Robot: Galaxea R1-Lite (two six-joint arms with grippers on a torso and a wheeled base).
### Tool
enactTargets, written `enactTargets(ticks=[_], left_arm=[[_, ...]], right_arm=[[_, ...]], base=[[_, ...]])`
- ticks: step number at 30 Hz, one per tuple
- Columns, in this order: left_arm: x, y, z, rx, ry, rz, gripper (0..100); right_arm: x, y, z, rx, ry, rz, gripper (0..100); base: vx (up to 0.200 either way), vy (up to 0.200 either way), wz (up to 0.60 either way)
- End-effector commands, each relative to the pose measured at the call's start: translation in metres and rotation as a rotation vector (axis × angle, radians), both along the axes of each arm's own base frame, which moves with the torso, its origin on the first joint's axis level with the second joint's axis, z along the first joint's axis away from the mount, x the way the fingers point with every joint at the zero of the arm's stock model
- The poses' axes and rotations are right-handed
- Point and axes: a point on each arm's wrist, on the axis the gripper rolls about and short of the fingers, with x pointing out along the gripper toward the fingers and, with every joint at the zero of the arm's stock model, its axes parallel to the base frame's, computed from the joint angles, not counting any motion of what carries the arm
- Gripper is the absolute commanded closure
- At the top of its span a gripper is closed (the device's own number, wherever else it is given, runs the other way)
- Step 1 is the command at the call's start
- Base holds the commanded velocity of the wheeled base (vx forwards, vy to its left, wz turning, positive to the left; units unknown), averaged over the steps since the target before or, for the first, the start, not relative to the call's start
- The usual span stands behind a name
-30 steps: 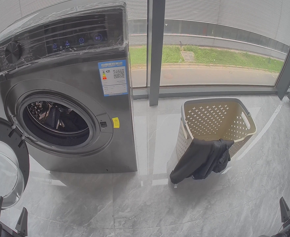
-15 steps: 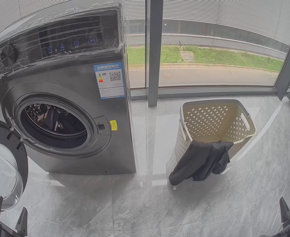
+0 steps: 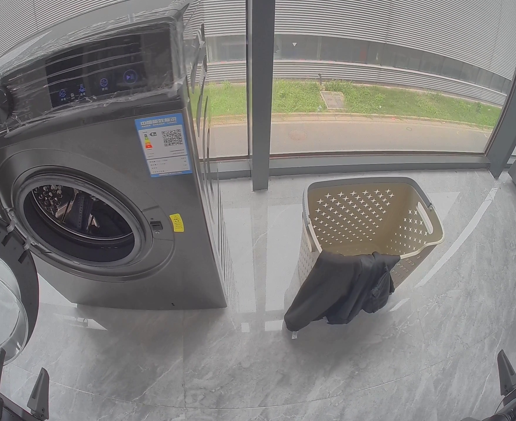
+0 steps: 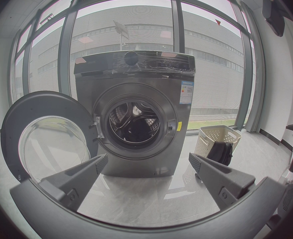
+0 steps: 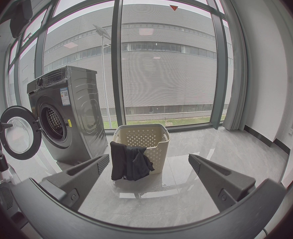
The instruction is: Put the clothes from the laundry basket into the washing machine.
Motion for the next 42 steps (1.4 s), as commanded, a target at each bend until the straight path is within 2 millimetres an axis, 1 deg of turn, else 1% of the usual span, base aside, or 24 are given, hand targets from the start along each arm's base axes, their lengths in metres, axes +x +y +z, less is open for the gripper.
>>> enactTargets(ticks=[1, 3, 30, 42], left_arm=[[0.0002, 0.0000, -0.0052, 0.001, 0.002, 0.001, 0], [0.0002, 0.0000, -0.0052, 0.002, 0.002, 0.002, 0], [0.0002, 0.0000, -0.0050, -0.002, 0.001, 0.002, 0], [0.0002, 0.0000, -0.0050, -0.004, 0.001, 0.001, 0]], right_arm=[[0.0008, 0.0000, -0.0042, 0.001, 0.011, 0.001, 0], [0.0008, 0.0000, -0.0042, 0.000, 0.011, -0.001, 0], [0.0008, 0.0000, -0.0042, 0.001, 0.011, 0.001, 0], [0.0008, 0.0000, -0.0042, 0.001, 0.011, 0.001, 0]], base=[[0.000, -0.200, 0.00], [0.000, -0.200, 0.00], [0.000, 0.000, 0.00], [0.000, -0.200, 0.00]])
